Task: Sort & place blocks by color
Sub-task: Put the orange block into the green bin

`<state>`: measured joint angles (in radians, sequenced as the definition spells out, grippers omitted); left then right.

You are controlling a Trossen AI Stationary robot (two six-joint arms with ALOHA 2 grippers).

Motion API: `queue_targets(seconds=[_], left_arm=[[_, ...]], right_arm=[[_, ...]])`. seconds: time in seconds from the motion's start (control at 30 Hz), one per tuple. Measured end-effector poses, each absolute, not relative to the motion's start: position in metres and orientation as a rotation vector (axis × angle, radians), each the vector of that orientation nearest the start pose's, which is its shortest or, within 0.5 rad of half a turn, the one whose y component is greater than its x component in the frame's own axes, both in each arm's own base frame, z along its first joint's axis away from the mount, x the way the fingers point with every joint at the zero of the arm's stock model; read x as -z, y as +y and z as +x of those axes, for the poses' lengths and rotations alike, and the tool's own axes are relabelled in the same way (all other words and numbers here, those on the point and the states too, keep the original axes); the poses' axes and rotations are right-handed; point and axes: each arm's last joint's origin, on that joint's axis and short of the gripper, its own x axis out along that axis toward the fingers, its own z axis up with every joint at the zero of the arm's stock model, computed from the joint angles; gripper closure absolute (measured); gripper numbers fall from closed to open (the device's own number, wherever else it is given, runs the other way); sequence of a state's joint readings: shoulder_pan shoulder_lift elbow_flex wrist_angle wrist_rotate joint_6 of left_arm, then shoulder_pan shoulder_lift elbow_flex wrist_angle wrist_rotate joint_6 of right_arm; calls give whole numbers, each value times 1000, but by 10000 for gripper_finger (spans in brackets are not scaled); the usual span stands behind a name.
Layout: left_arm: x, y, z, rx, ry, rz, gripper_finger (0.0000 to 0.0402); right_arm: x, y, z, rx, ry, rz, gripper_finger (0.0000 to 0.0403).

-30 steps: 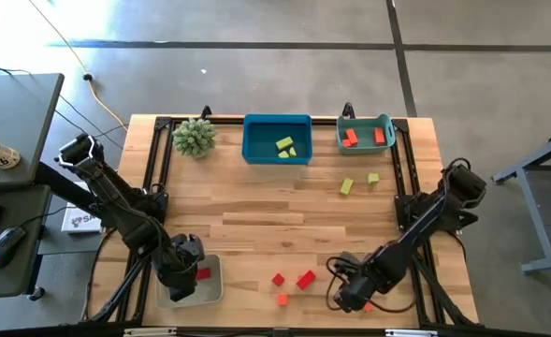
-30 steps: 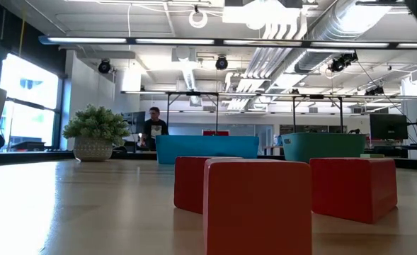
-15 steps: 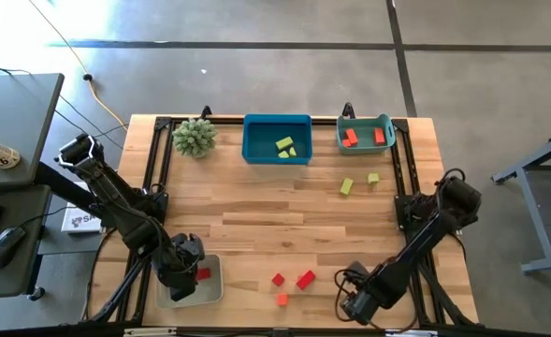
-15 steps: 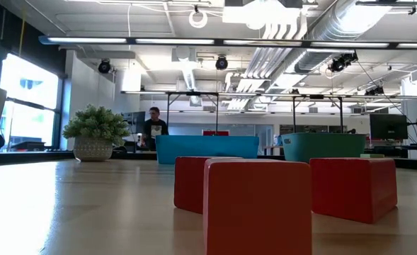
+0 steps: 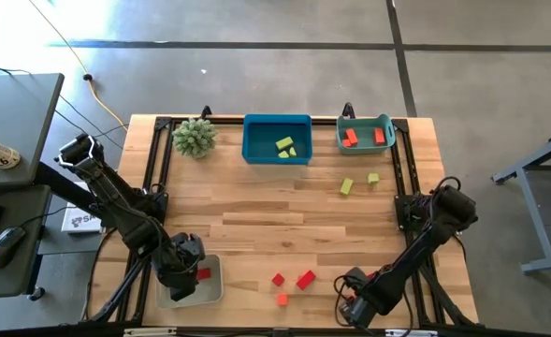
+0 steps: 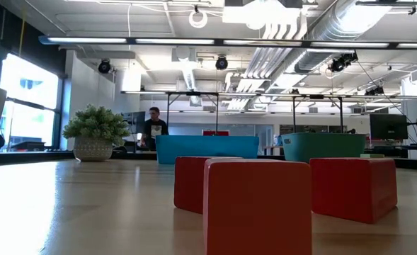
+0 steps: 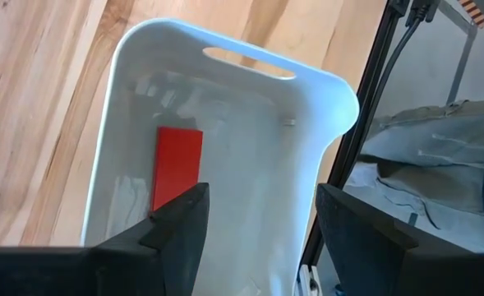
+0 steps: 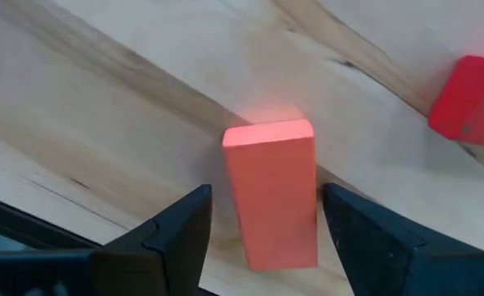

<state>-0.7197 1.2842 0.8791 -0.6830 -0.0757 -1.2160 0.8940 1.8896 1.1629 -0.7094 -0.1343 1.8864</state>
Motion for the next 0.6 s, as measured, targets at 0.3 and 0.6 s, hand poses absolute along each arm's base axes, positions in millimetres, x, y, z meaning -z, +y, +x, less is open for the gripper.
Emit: queue_targets(seconds=[0.3, 0.6], left_arm=[[-230, -156, 182, -106, 1167, -622, 188], [-230, -154, 183, -119, 1122, -568, 188]], right_arm=[[-134, 266, 209, 771, 1526, 967, 254], [-139, 264, 212, 775, 1511, 1007, 307]])
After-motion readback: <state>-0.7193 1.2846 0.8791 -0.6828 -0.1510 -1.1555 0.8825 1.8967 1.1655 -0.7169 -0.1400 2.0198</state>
